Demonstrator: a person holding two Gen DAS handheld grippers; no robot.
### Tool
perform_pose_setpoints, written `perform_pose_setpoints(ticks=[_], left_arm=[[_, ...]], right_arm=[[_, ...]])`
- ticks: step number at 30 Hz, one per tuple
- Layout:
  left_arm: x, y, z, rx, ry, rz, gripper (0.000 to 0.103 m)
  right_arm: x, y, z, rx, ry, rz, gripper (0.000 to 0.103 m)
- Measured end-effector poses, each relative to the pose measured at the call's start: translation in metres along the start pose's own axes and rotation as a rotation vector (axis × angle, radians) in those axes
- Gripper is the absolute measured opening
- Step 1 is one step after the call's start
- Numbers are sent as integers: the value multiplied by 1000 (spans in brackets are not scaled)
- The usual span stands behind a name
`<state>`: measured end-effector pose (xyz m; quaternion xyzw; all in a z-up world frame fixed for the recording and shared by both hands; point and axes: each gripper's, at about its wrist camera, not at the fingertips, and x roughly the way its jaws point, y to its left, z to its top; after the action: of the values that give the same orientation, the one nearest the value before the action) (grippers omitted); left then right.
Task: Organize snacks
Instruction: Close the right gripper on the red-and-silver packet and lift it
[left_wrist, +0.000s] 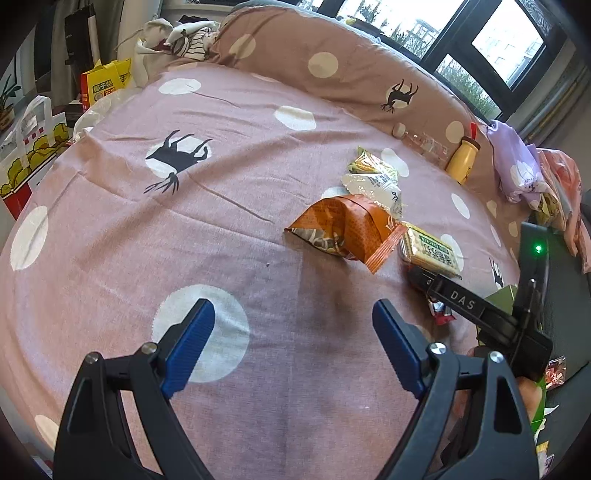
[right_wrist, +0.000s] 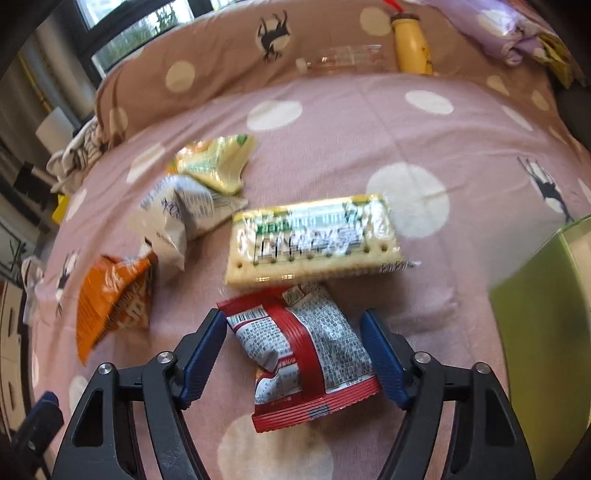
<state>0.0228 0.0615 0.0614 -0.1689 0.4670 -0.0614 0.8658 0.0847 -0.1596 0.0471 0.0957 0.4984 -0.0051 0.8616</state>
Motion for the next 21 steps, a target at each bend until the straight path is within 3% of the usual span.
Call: perform_pose_setpoints(ticks=[1, 3, 8, 12, 15, 19, 21], left_arm=[[1, 0, 0, 0, 2, -1, 87], [1, -1, -1, 1, 6, -1, 88], [3, -1, -2, -4, 11, 9, 88], [3, 1, -2, -11, 14, 13, 88], [3, 1, -2, -18, 18, 17, 87], [5, -1, -4, -9, 38, 4, 87], [8, -4, -5, 0, 56, -5, 87]], right_arm=[[-2, 2, -1, -15, 8, 8, 60], [-7, 3, -6, -8, 25, 27, 53], [-19, 12, -21, 0, 74, 84, 52], [-24, 22, -40, 0, 195, 139, 52], [-28, 29, -45, -17, 215, 145, 55], [-39, 14, -40, 51, 154, 139, 75], [-41, 5, -39, 94, 138, 143, 75]])
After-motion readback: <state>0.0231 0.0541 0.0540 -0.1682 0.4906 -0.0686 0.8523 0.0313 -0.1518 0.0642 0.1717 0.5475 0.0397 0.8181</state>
